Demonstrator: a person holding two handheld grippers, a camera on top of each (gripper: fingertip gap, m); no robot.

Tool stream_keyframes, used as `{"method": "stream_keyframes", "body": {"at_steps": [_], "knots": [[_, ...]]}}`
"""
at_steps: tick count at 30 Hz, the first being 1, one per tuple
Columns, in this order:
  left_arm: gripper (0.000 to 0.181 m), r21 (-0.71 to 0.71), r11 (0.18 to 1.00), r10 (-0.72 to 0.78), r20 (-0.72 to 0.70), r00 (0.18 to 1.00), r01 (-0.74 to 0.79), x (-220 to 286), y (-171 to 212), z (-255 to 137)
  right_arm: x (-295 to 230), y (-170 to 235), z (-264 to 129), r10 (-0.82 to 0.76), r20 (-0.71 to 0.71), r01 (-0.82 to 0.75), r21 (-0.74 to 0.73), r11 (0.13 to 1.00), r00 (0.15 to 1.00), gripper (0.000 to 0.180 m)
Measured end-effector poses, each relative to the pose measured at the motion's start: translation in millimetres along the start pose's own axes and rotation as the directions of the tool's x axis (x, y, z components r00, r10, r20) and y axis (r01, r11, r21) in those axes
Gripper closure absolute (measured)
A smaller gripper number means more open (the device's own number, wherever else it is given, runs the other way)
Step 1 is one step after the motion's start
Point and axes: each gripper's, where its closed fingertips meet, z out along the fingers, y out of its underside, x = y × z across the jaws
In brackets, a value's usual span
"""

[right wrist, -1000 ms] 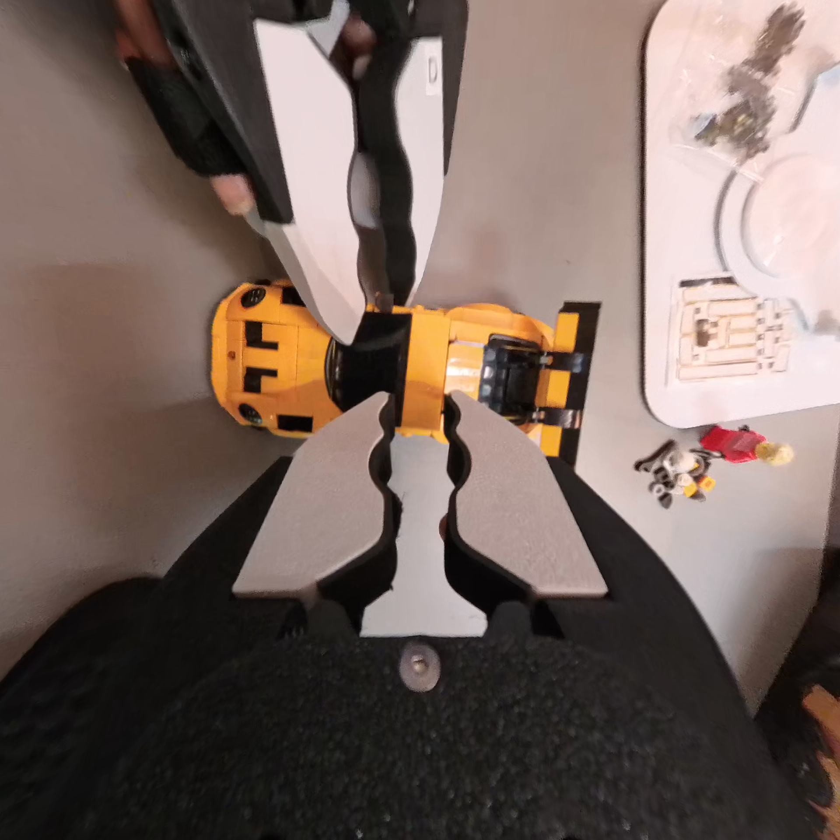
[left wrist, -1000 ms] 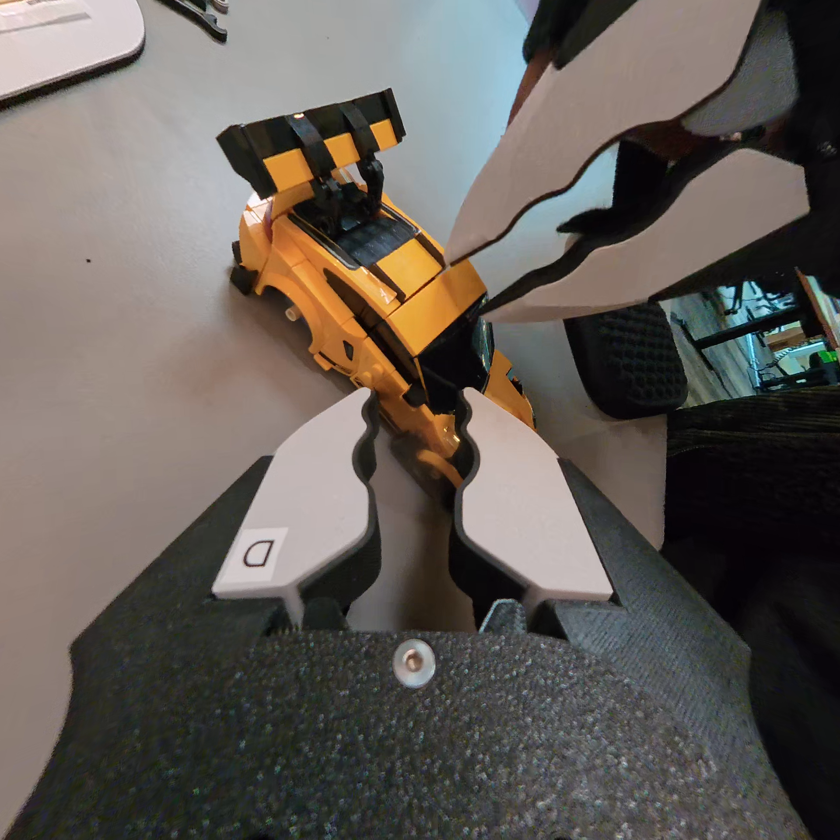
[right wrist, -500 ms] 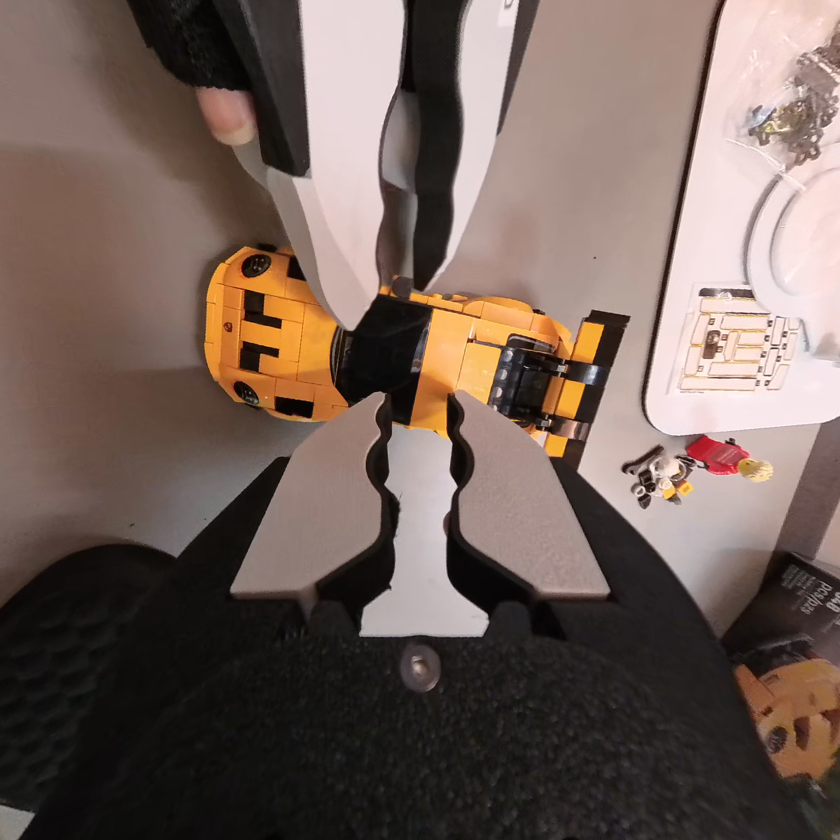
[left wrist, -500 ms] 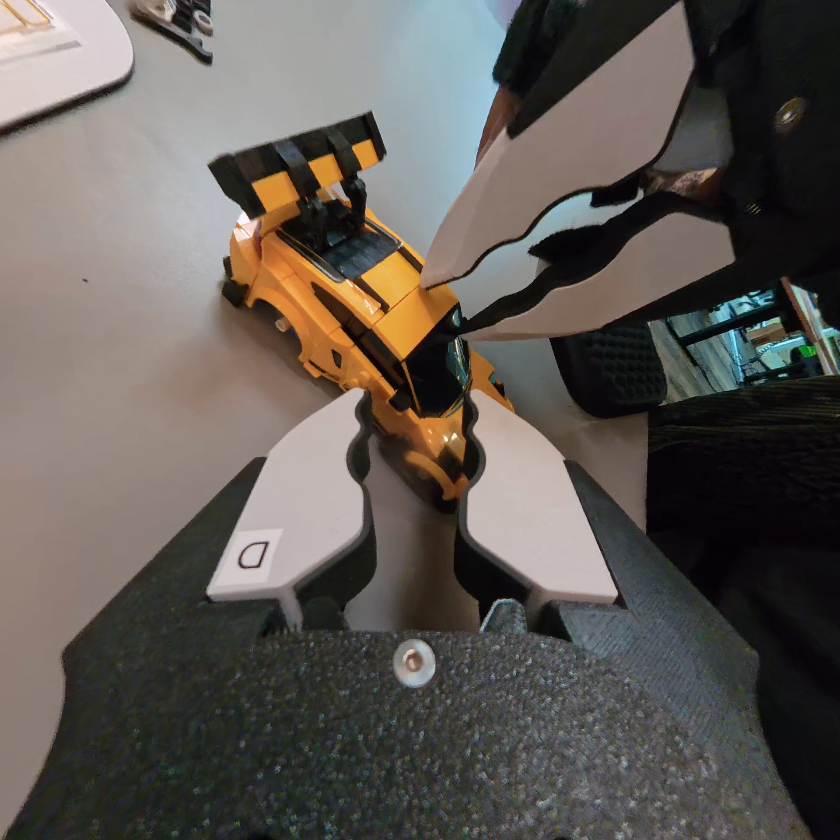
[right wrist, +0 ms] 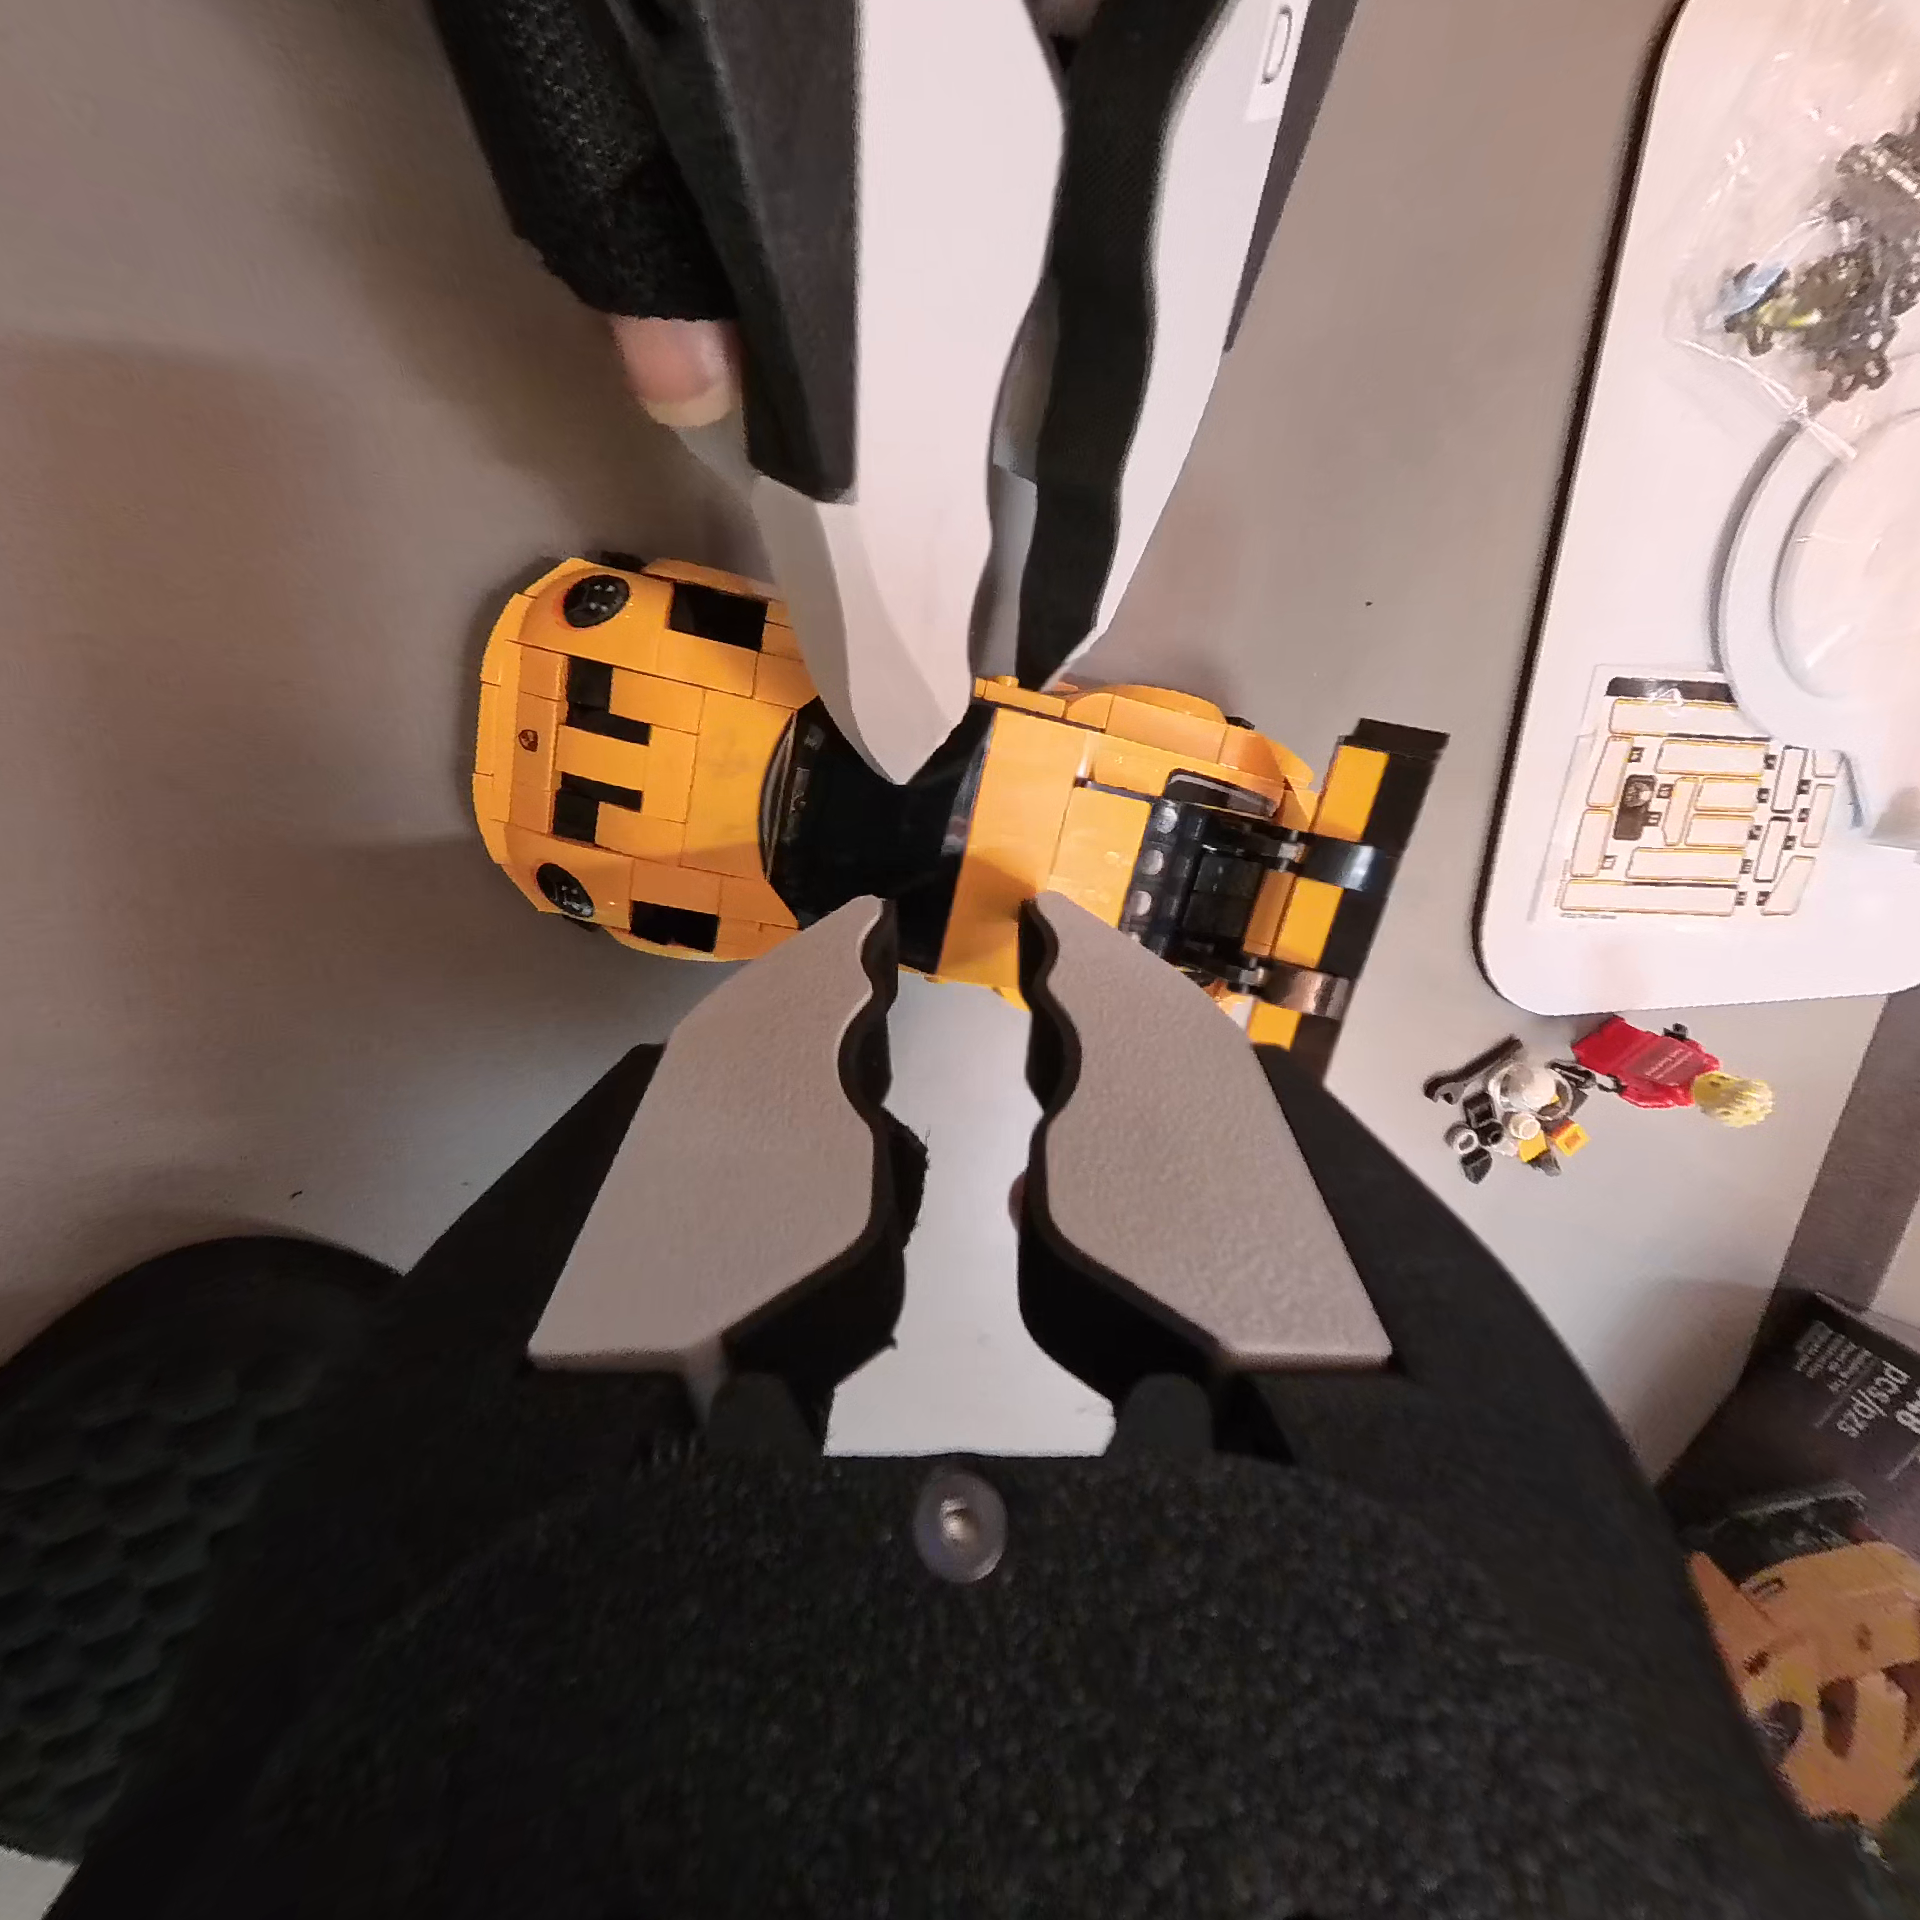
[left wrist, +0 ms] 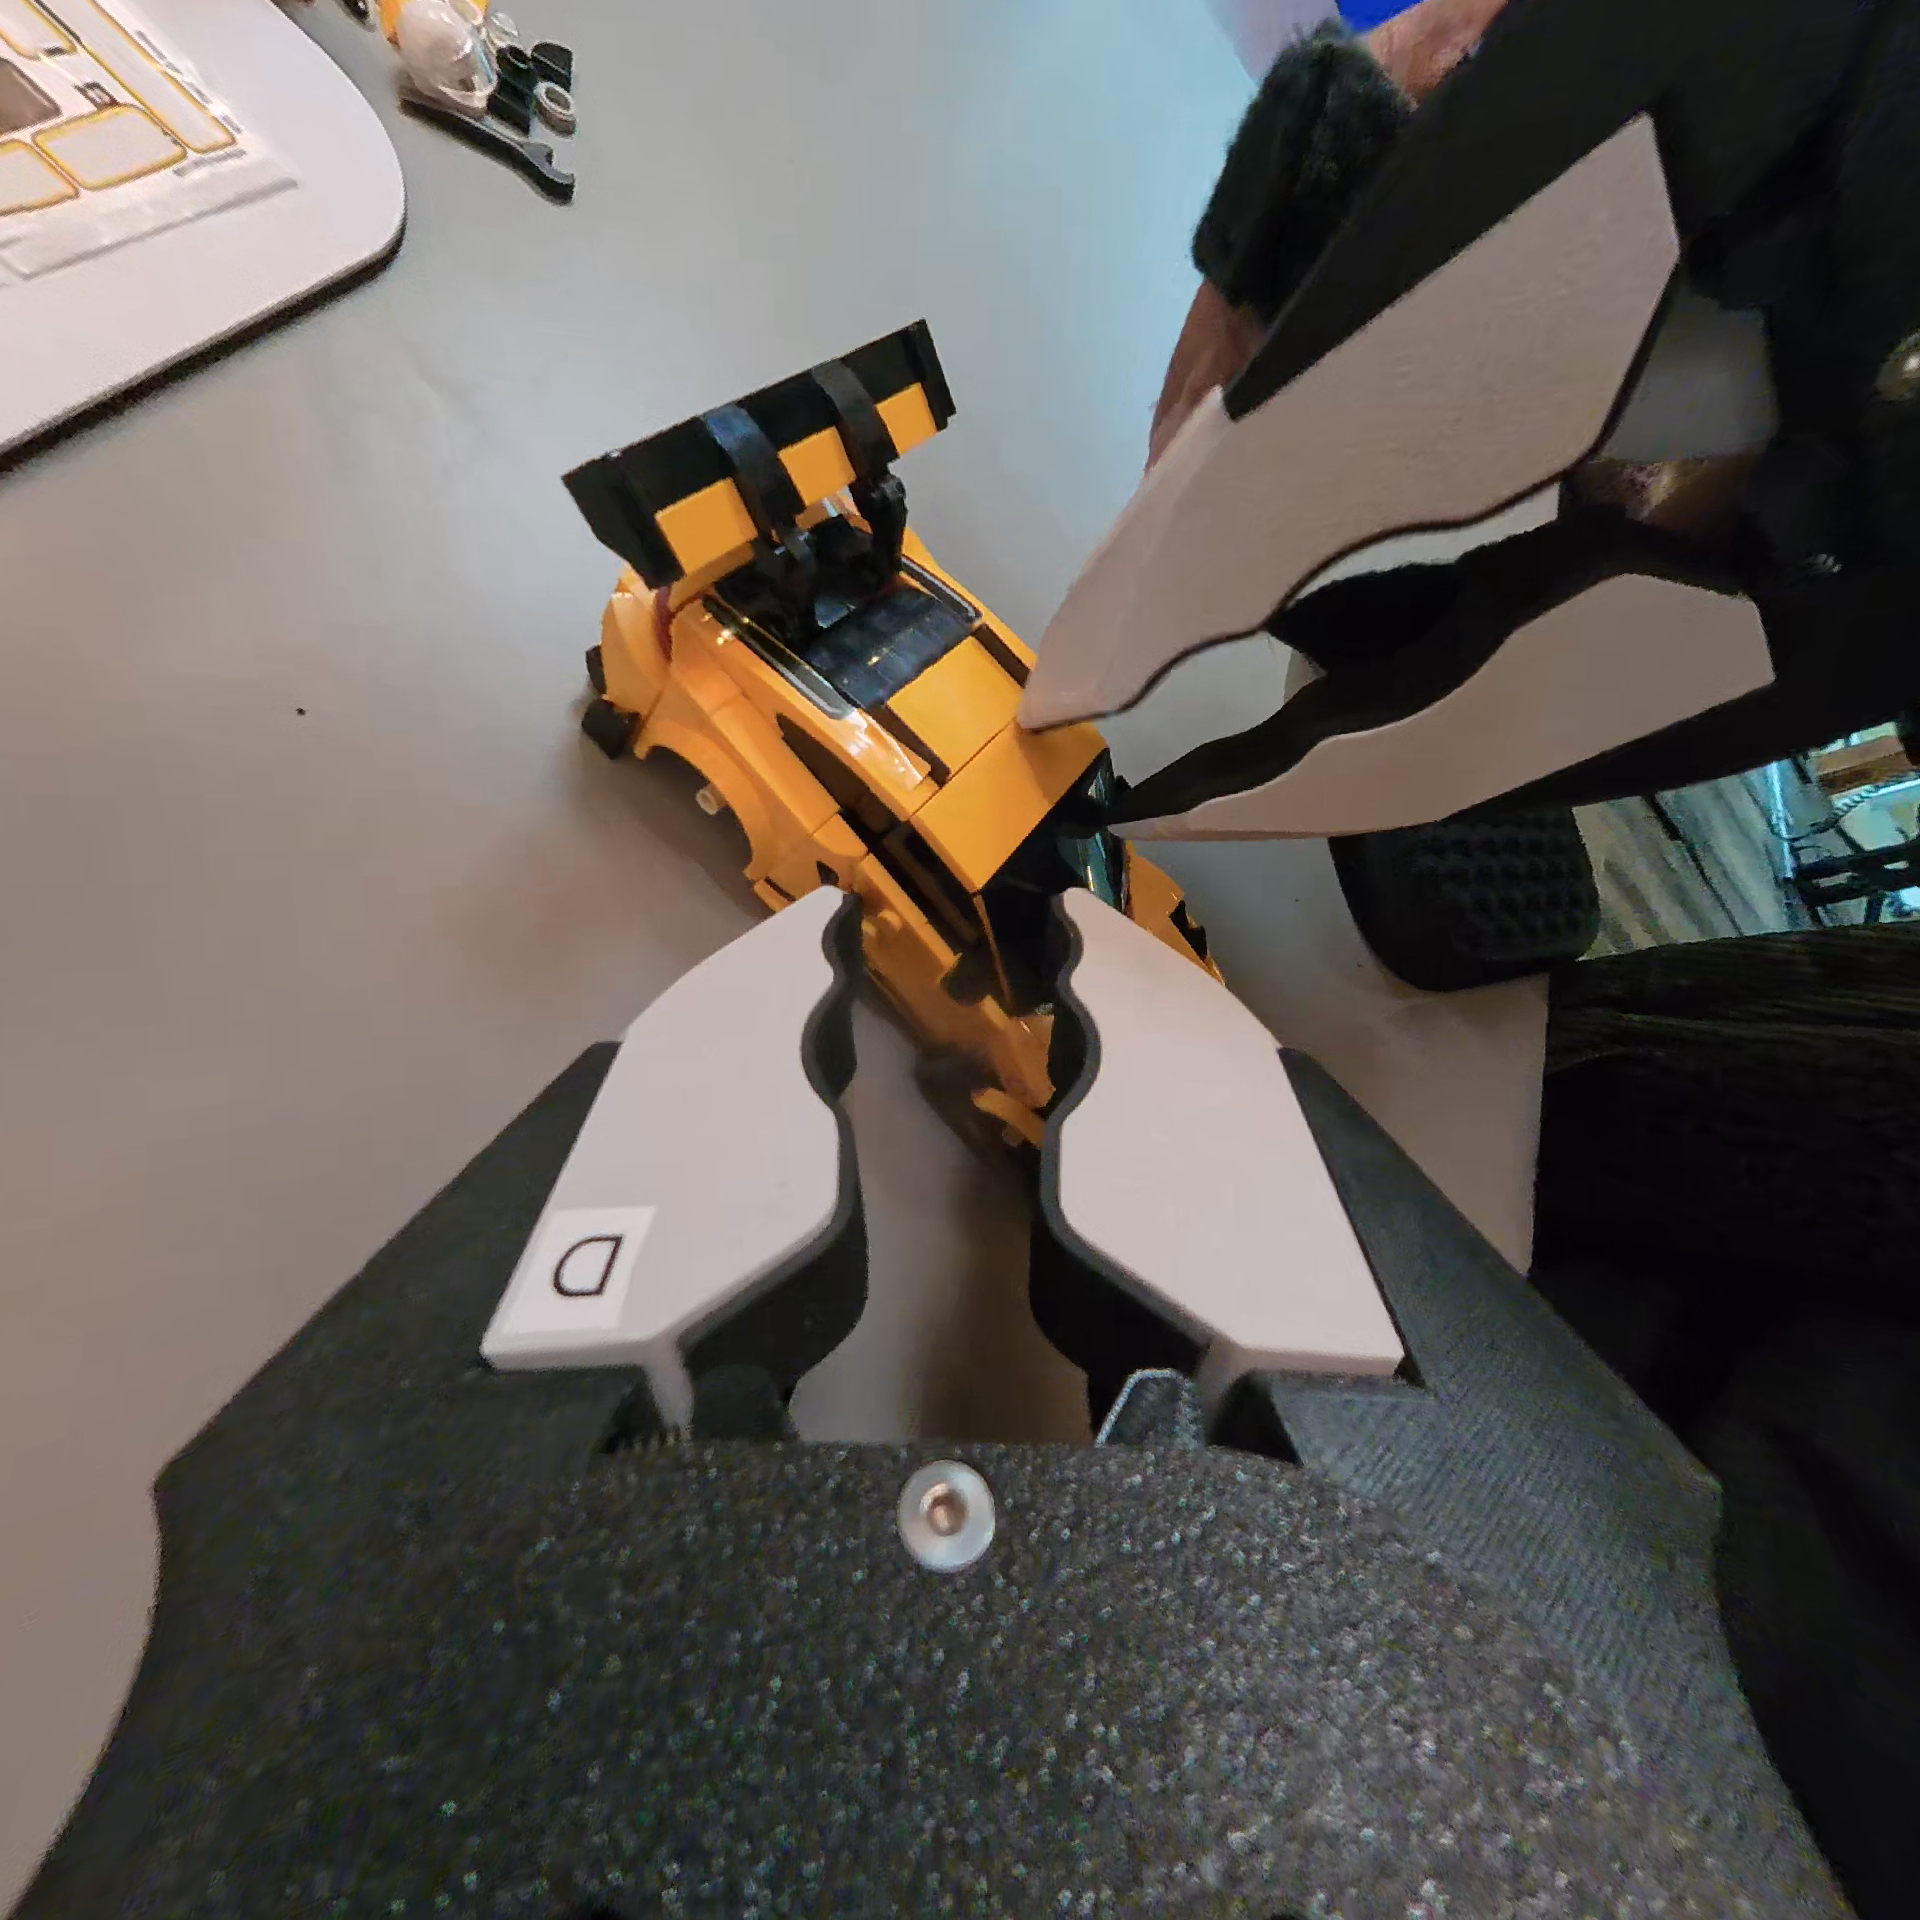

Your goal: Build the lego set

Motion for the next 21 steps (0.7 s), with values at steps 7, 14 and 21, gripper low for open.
{"method": "stream_keyframes", "body": {"at_steps": [7, 14, 21], "knots": [[0.146, -0.006, 1.0, -0.003, -0.006, 1.0, 0.003, -0.2, 1.5, 0.6, -1.0, 0.8, -0.4, 0.023, -0.021, -0.022, 0.039, 0.999, 1.0, 0.163], [0.145, -0.009, 1.0, 0.007, 0.004, 1.0, -0.007, -0.3, 2.4, 1.2, -0.6, 0.5, 0.2, 0.019, 0.031, -0.019, 0.004, 1.0, 0.999, 0.163], [0.145, -0.011, 0.999, 0.032, 0.019, 0.999, -0.032, -0.2, 3.7, 1.5, -1.4, -1.0, 1.1, -0.007, 0.02, 0.007, 0.004, 1.0, 1.0, 0.163]]}}
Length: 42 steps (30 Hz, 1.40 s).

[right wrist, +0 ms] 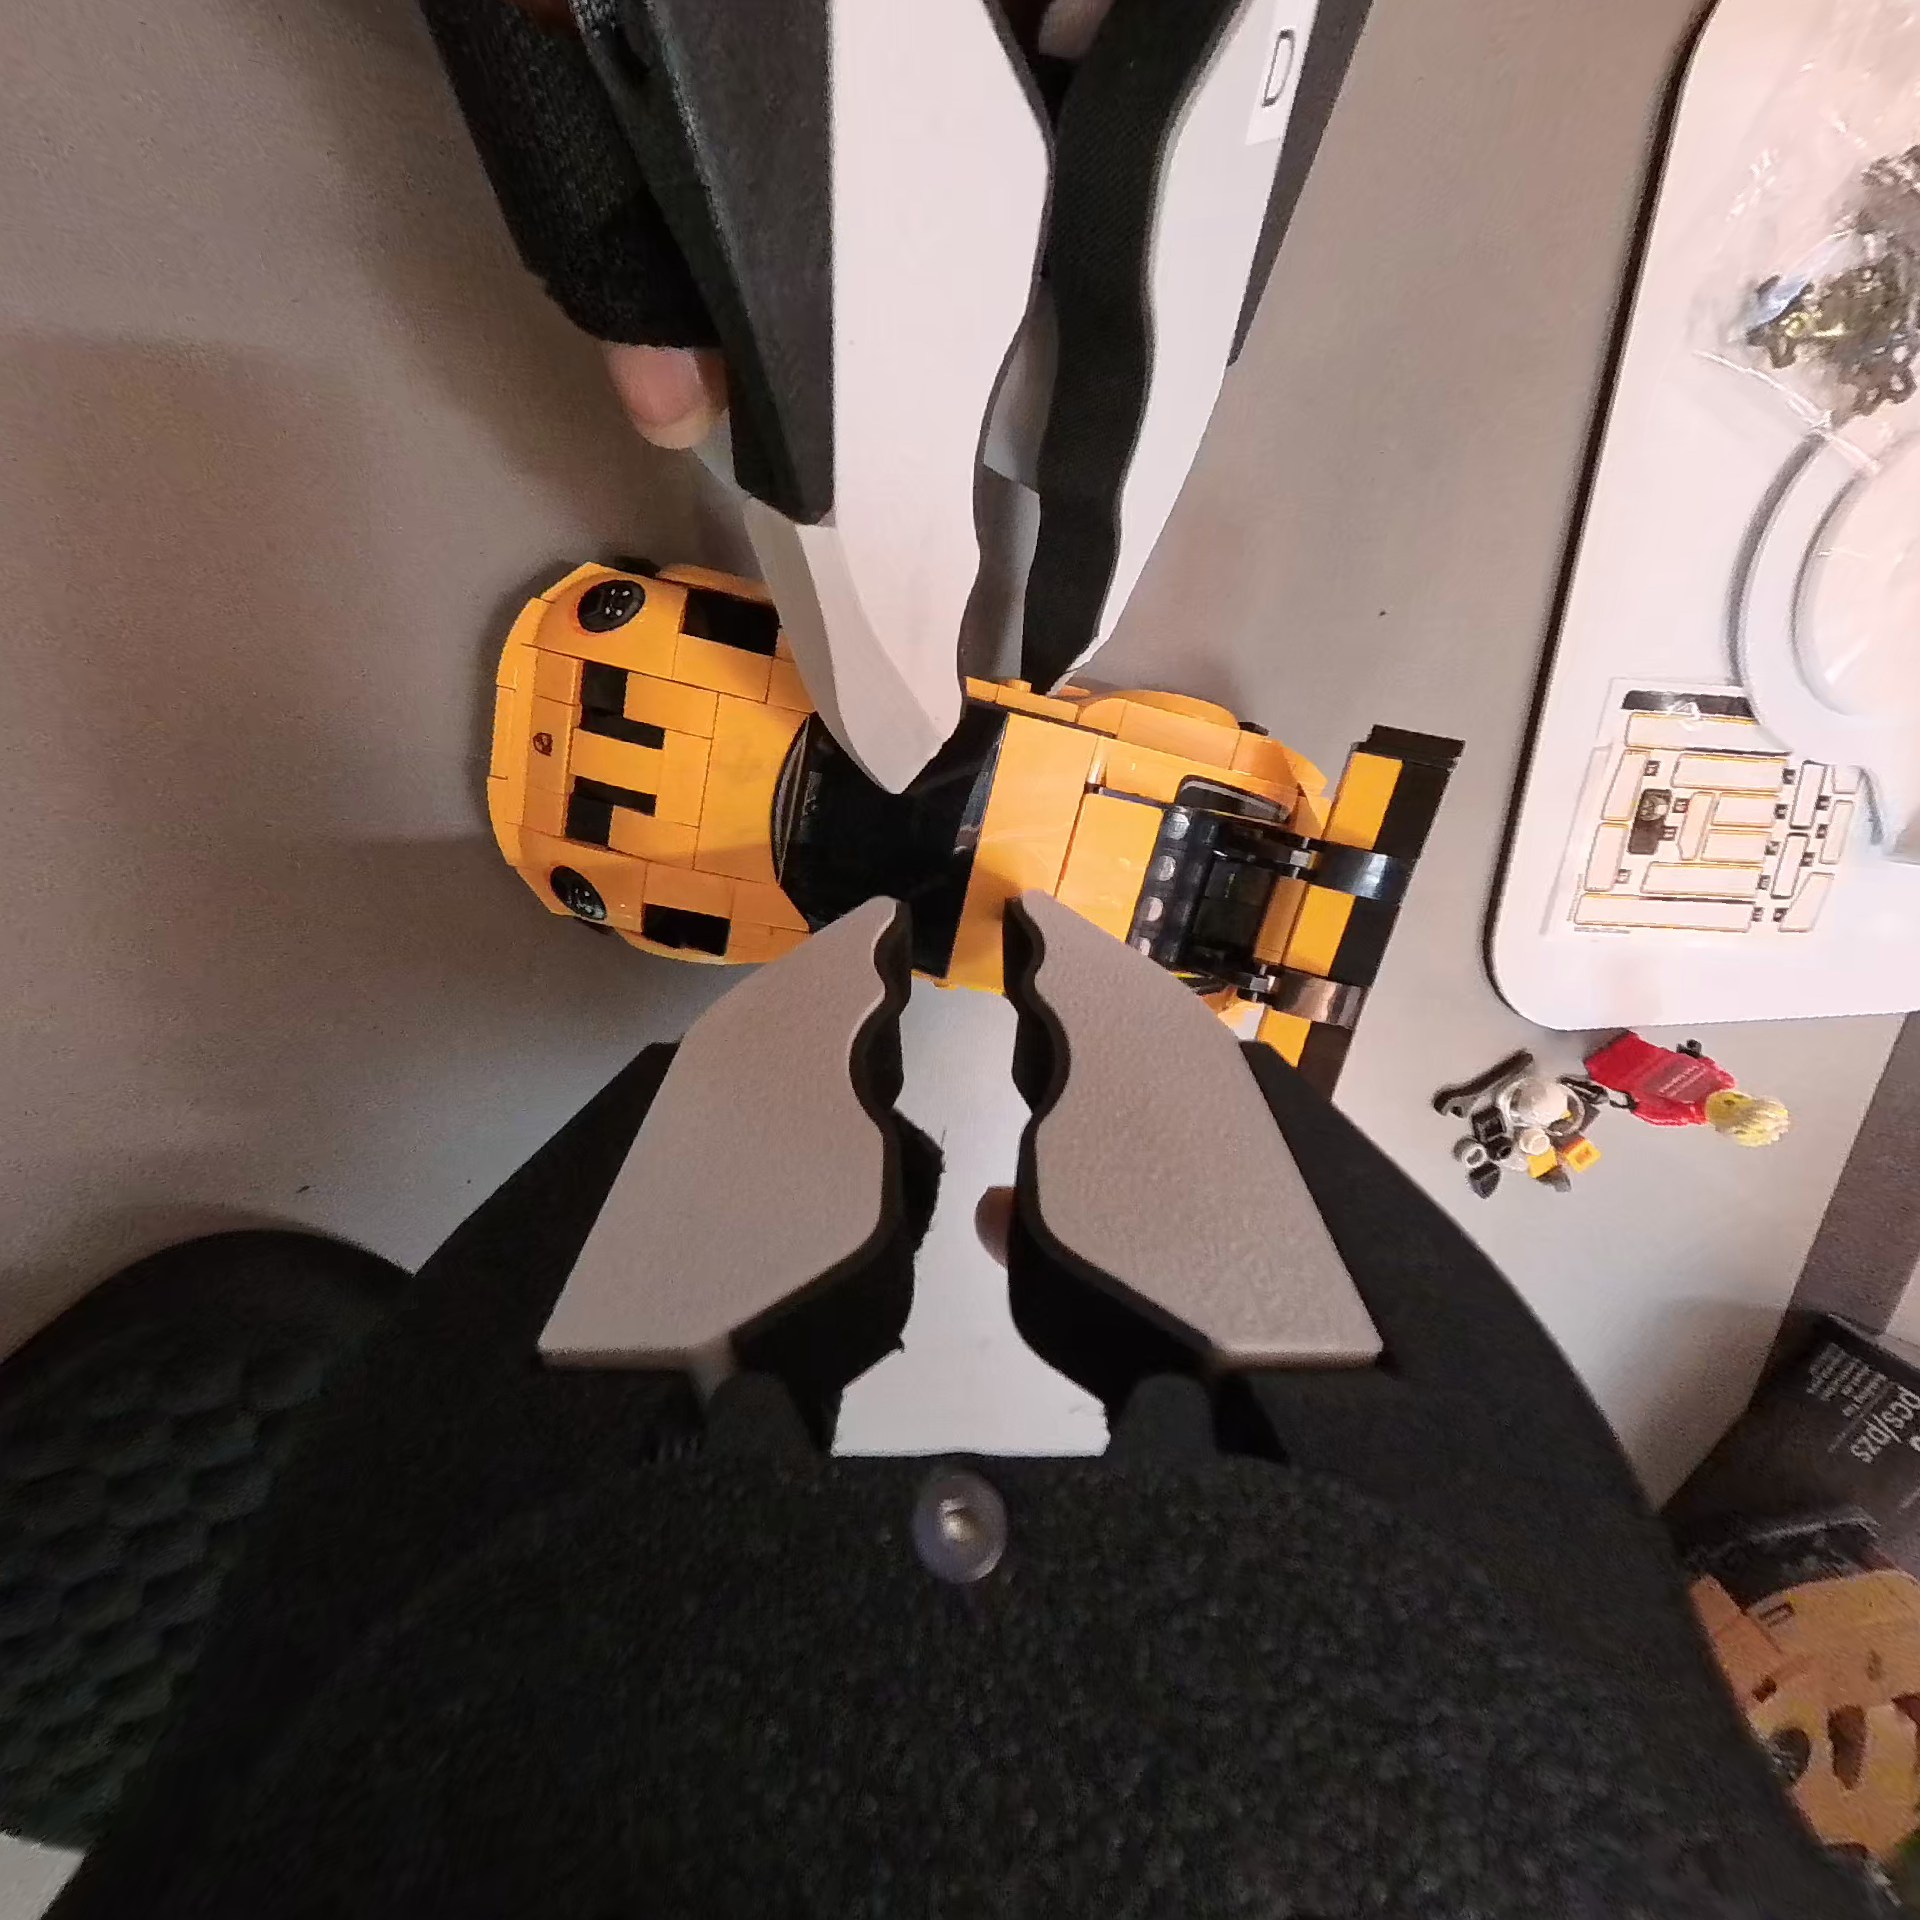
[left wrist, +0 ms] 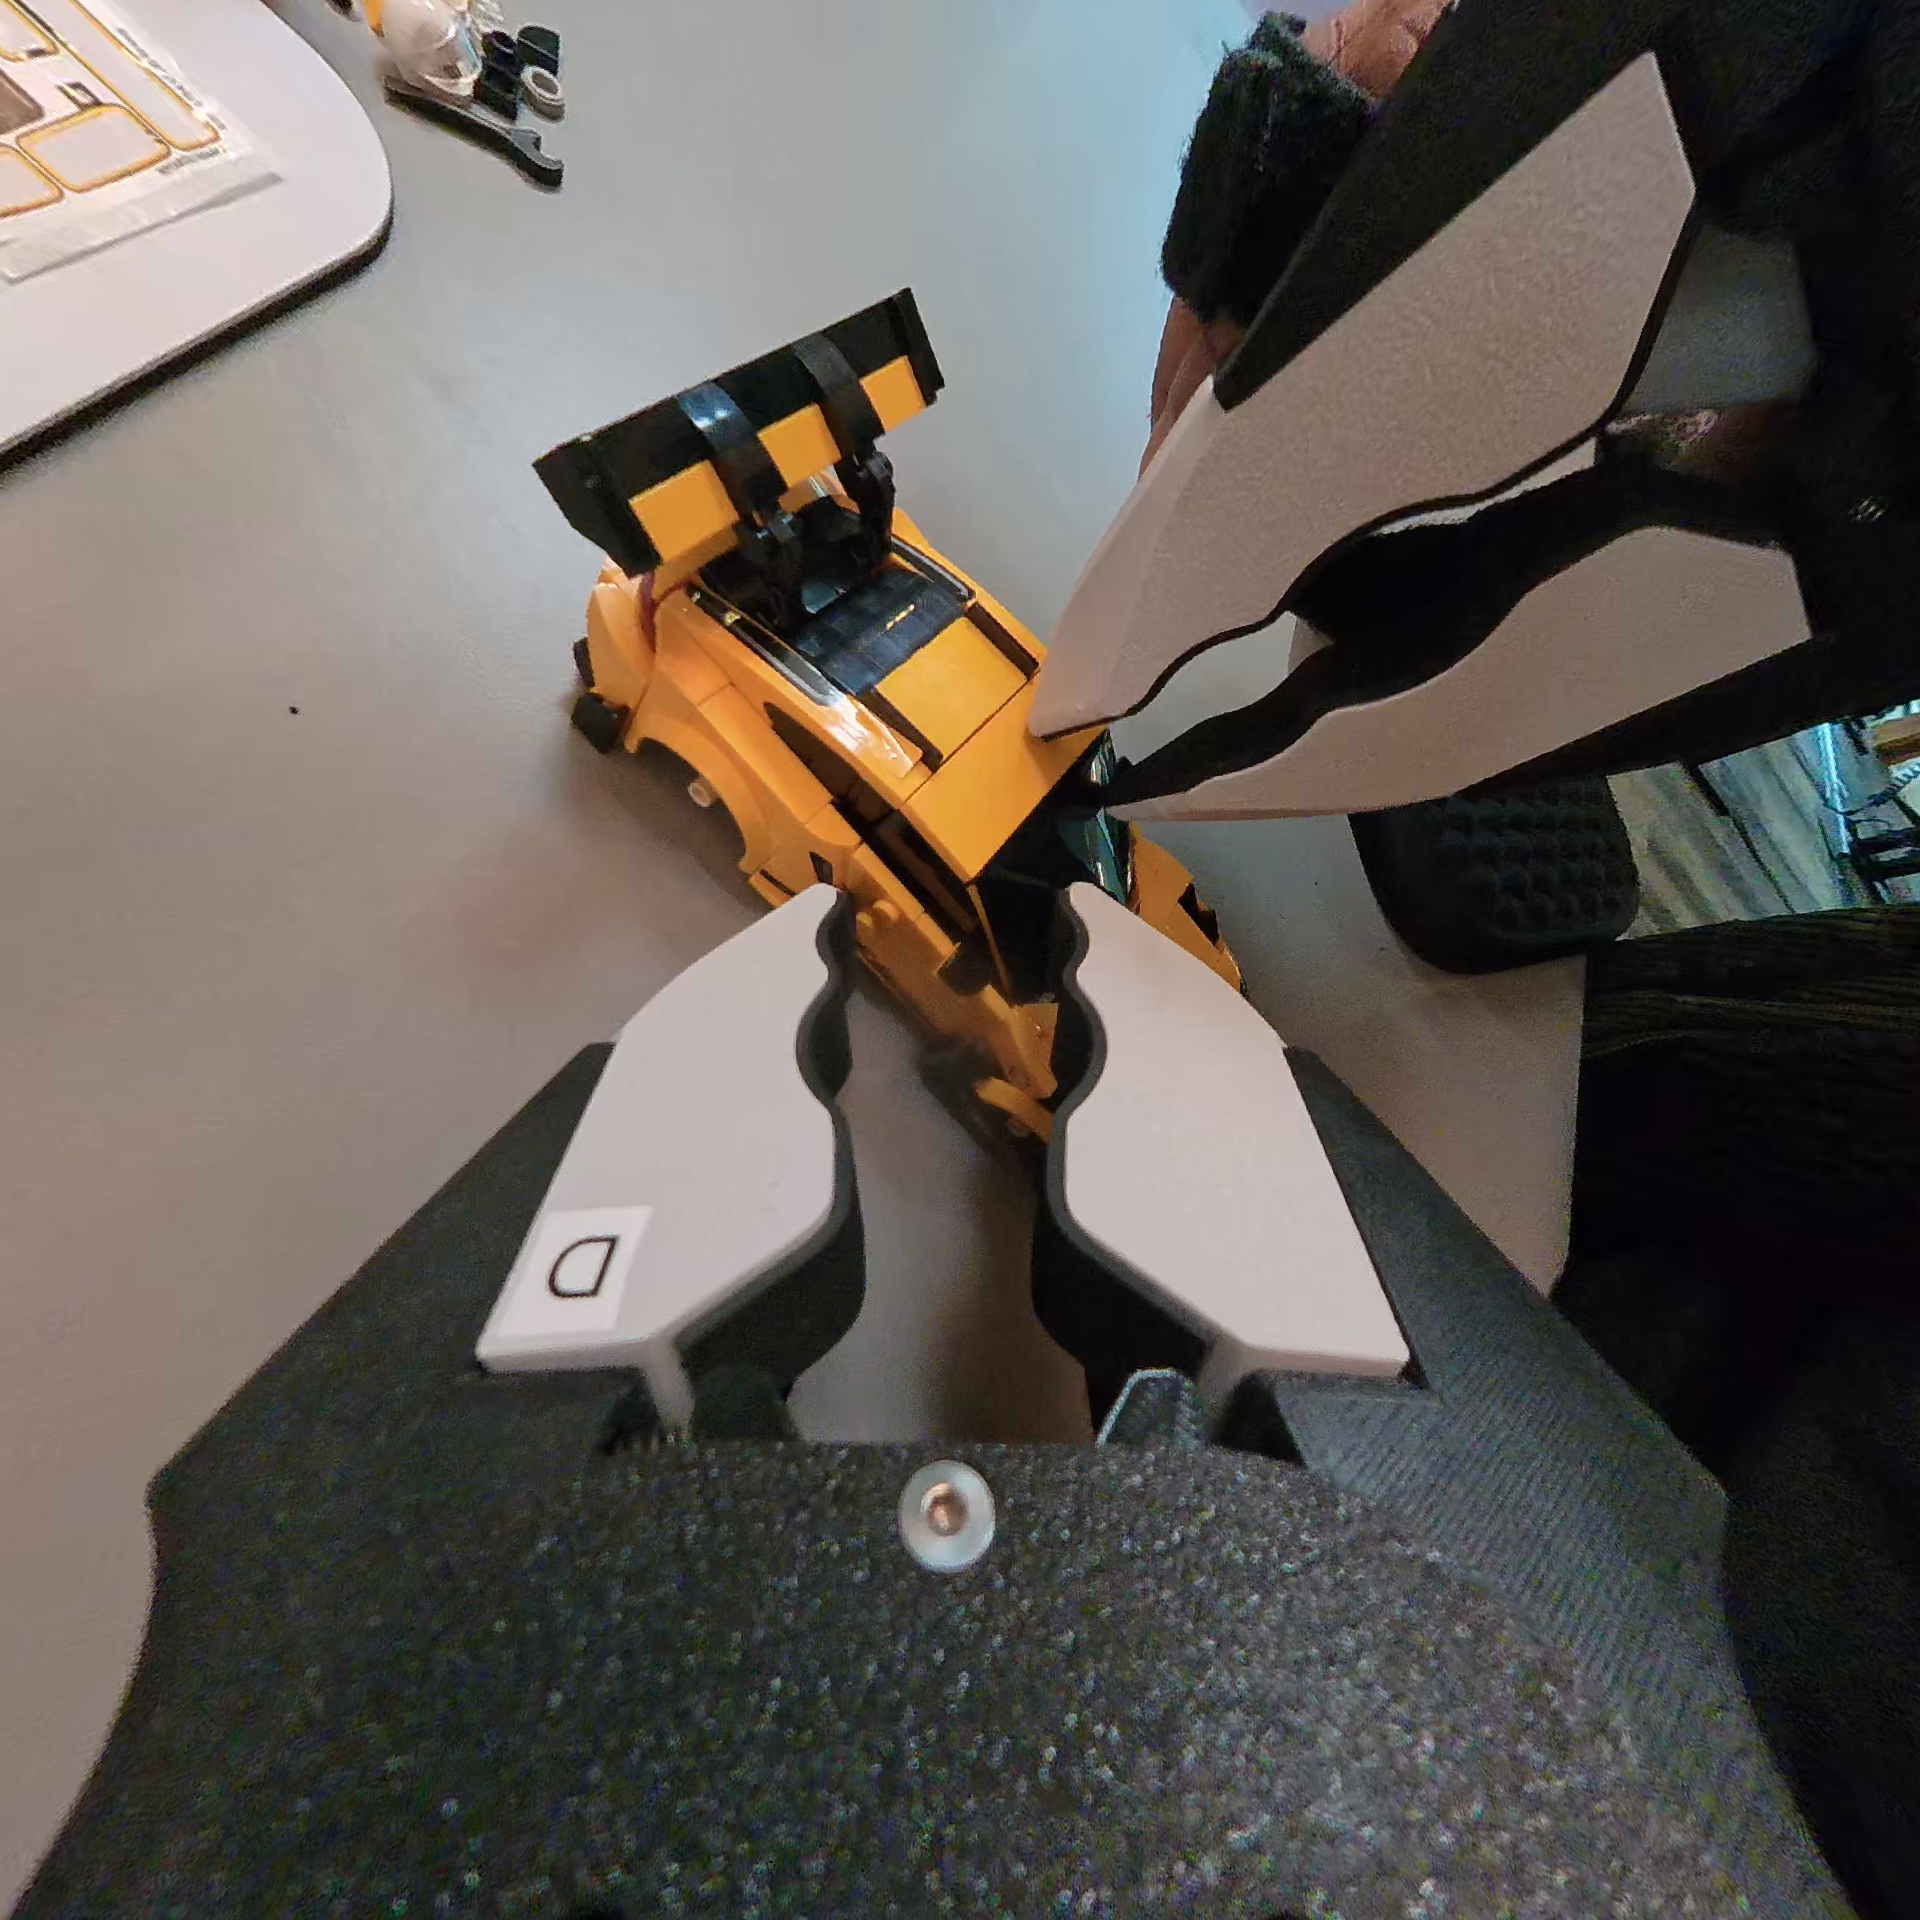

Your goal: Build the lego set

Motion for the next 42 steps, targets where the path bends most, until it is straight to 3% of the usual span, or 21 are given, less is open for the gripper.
{"method": "stream_keyframes", "body": {"at_steps": [9, 15, 19, 26, 30, 34, 39, 42], "knots": [[0.145, 0.015, 1.0, 0.014, 0.0, 1.0, -0.014, 0.2, 0.2, 0.0, -0.8, -5.3, 1.0, -0.011, -0.023, 0.012, 0.02, 1.0, 1.0, 0.166], [0.145, 0.021, 1.0, 0.013, 0.0, 1.0, -0.013, 0.5, -0.2, -0.2, -5.9, -2.7, -9.9, 0.071, -0.082, -0.056, 0.165, 0.985, 0.994, 0.172], [0.145, 0.015, 1.0, 0.018, 0.002, 1.0, -0.018, 0.9, -0.5, 0.6, -11.6, 3.4, -0.7, 0.019, -0.156, 0.002, 0.135, 0.991, 0.988, 0.179], [0.149, 0.014, 0.999, 0.044, 0.026, 0.999, -0.044, 0.1, -3.5, -5.9, -15.2, 2.7, 1.3, 0.025, -0.135, -0.007, 0.136, 0.991, 0.99, 0.179], [0.155, 0.066, 0.975, 0.208, 0.038, 0.977, -0.211, 12.7, -25.3, -23.7, -15.2, 2.7, 1.4, 0.061, -0.124, -0.04, 0.168, 0.985, 0.99, 0.179], [0.158, -0.048, 0.898, 0.441, 0.06, 0.896, -0.438, 20.0, -28.6, -13.2, -16.3, 2.6, 1.4, 0.092, -0.103, -0.07, 0.195, 0.978, 0.99, 0.178], [0.164, -0.179, 0.825, 0.544, -0.006, 0.839, -0.536, 16.8, -18.7, 2.7, -15.3, 2.2, 1.4, 0.126, -0.095, -0.103, 0.218, 0.97, 0.987, 0.179], [0.172, -0.177, 0.821, 0.552, 0.0, 0.834, -0.543, 13.3, -20.8, 5.0, -14.5, 2.2, 1.7, 0.129, -0.103, -0.104, 0.216, 0.971, 0.986, 0.18]]}}
